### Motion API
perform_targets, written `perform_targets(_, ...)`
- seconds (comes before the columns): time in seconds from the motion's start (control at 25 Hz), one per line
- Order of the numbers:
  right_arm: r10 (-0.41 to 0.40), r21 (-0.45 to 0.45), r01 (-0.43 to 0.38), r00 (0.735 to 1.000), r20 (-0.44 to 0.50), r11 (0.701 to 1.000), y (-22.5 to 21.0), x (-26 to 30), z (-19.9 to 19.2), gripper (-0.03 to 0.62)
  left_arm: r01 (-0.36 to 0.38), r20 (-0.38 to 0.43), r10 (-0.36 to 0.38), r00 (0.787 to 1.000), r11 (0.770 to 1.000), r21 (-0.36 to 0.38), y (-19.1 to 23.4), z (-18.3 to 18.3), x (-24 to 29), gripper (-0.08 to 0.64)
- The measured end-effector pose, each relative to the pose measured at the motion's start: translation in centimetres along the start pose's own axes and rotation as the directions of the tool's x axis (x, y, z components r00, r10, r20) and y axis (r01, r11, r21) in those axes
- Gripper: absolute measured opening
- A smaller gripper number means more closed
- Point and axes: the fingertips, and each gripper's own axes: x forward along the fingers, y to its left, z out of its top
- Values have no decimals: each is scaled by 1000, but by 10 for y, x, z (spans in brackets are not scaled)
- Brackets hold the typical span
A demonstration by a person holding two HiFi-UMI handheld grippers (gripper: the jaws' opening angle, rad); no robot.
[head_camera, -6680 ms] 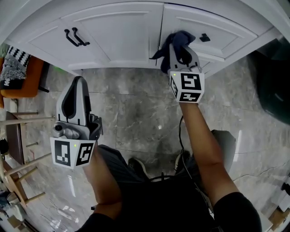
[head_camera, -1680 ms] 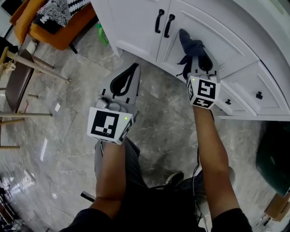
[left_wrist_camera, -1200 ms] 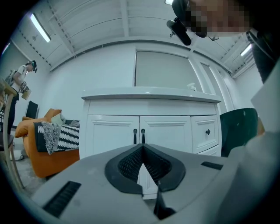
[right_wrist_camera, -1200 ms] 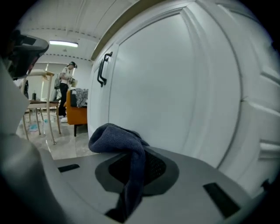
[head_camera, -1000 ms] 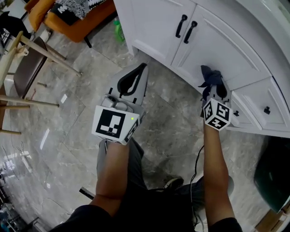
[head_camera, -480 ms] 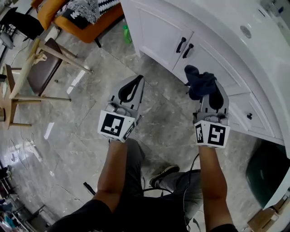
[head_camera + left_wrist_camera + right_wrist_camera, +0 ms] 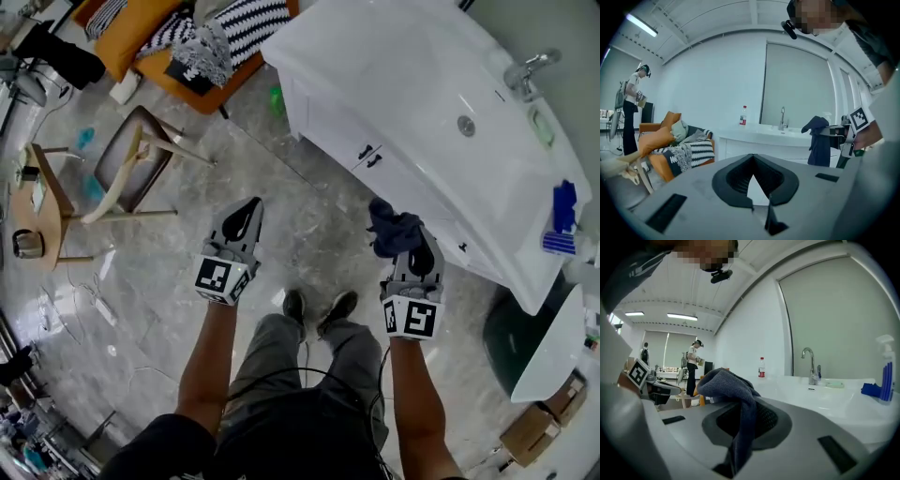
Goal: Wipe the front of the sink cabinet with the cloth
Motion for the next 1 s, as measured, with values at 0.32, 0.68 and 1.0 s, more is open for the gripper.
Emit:
perform_targets(0.32, -3, 116, -2, 999, 44, 993, 1, 71, -3, 28, -66, -79, 87, 993, 969, 237, 71, 43, 9, 3)
perform_targets(0.68, -105, 57, 106, 994, -22, 993, 41, 141, -18, 28, -26, -8, 27, 1000, 989, 145, 161, 34, 35, 3)
perform_targets(1.0, -227, 126, 217, 971, 70, 968, 59, 258, -86, 28, 73, -17, -72, 997, 989, 128, 214, -27, 49, 3)
